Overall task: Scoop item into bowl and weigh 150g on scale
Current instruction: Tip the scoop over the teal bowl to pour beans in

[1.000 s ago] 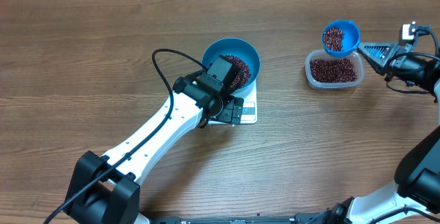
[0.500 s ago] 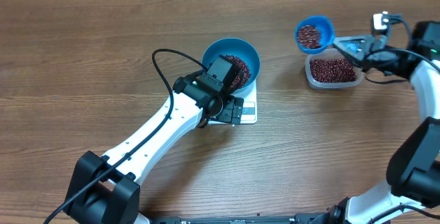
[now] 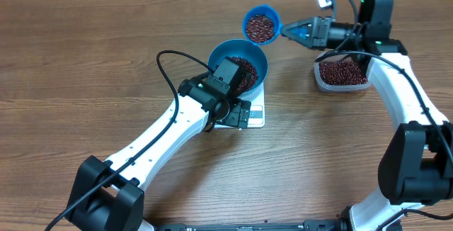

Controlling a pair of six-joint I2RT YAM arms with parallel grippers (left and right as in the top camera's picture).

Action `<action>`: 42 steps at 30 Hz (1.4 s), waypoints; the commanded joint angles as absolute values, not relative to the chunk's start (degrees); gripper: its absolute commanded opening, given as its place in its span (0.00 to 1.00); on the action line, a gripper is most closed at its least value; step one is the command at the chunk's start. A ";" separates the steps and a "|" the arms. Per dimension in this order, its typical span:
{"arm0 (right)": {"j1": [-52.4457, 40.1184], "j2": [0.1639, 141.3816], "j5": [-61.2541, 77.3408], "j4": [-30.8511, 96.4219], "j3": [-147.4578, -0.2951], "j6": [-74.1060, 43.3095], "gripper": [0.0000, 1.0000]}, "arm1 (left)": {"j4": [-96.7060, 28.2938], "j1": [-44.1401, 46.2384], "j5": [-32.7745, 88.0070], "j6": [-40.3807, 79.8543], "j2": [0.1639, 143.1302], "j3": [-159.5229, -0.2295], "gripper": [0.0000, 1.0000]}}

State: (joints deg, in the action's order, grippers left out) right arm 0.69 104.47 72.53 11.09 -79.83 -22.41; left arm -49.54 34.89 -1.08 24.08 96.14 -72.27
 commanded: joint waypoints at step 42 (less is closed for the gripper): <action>-10.57 95.15 39.44 24.12 -80.75 24.38 0.04 | -49.43 35.29 -1.02 24.88 96.49 -72.86 1.00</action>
State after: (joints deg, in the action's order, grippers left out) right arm -10.52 96.27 40.47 24.36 -79.83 20.88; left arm -49.54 34.89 -1.08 24.08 96.14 -72.27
